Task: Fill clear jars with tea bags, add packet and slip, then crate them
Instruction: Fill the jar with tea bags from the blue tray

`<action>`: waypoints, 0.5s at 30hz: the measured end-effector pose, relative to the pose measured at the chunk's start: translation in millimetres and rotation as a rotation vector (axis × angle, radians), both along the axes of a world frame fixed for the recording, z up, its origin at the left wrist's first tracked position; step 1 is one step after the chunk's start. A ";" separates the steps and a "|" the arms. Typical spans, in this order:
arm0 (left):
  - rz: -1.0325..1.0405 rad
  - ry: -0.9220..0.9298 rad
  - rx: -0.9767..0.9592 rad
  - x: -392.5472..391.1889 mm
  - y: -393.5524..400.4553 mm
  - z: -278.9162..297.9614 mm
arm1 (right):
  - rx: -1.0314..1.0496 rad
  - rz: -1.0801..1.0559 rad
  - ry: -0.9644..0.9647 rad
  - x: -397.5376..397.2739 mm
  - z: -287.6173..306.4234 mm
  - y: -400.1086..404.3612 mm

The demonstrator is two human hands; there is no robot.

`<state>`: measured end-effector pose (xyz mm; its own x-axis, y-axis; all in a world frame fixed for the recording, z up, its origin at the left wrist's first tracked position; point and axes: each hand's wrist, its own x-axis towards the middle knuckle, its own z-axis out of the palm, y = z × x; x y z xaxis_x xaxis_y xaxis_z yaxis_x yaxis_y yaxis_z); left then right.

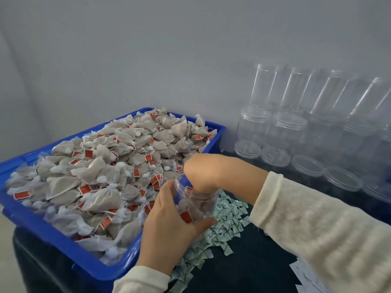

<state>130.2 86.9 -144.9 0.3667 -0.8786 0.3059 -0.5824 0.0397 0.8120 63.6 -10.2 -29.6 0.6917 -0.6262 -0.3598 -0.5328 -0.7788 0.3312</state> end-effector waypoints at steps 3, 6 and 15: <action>-0.007 0.015 -0.019 -0.4 0.5 0.3 | 0.104 0.002 0.059 3.6 -0.3 -3.5; -0.006 0.052 -0.020 0.3 0.9 1.4 | 0.188 -0.013 0.031 3.4 4.0 -7.2; 0.009 0.008 -0.025 -0.2 0.9 -0.3 | 0.285 0.042 0.067 3.4 5.7 -10.6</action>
